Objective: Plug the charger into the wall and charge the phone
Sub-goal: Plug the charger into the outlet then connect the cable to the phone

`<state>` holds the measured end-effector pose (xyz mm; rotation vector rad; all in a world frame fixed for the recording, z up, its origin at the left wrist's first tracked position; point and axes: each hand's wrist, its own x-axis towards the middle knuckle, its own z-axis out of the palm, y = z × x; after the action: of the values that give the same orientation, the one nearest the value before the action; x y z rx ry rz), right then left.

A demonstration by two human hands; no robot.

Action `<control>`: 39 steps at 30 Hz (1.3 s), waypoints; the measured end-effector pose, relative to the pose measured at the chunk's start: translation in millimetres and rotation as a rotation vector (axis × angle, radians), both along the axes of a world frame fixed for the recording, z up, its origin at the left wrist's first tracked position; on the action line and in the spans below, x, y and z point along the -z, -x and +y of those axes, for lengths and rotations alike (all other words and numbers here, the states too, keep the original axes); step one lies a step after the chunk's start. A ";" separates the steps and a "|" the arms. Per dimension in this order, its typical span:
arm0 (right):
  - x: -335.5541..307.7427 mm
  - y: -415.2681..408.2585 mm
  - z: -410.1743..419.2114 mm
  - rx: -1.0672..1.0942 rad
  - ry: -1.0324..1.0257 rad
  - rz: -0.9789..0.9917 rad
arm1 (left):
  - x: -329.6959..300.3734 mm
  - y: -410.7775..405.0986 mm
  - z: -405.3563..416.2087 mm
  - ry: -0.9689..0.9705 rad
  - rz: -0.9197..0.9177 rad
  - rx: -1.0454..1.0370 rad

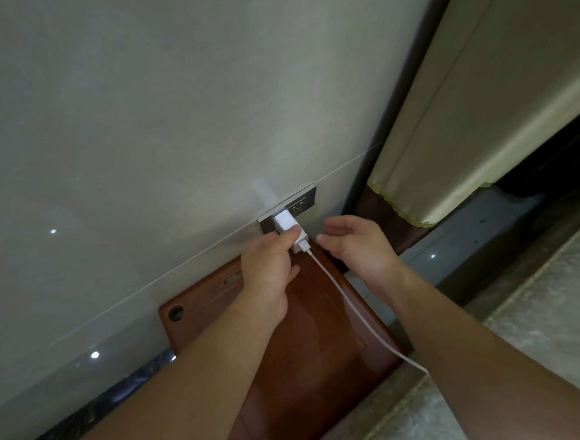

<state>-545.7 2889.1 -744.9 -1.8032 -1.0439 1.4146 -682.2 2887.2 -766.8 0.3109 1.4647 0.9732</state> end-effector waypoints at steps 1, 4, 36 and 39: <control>-5.0 -2.6 -3.6 0.017 -0.001 0.005 | -5.0 -2.1 -3.6 -0.017 0.022 0.009; -23.3 -10.7 -18.3 0.035 -0.007 0.011 | -22.8 -9.4 -17.0 -0.058 0.077 0.057; -154.8 -119.0 -289.1 -0.110 -0.054 -0.728 | -176.5 -57.2 -242.8 -0.707 1.121 1.206; -160.1 -128.4 -325.7 -0.203 -0.039 -0.858 | -174.1 -55.6 -266.8 -0.720 1.224 1.297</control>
<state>-417.3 2563.4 -584.7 -2.3825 -1.6848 0.6701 -626.6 2620.4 -592.7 2.3394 1.3496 0.0596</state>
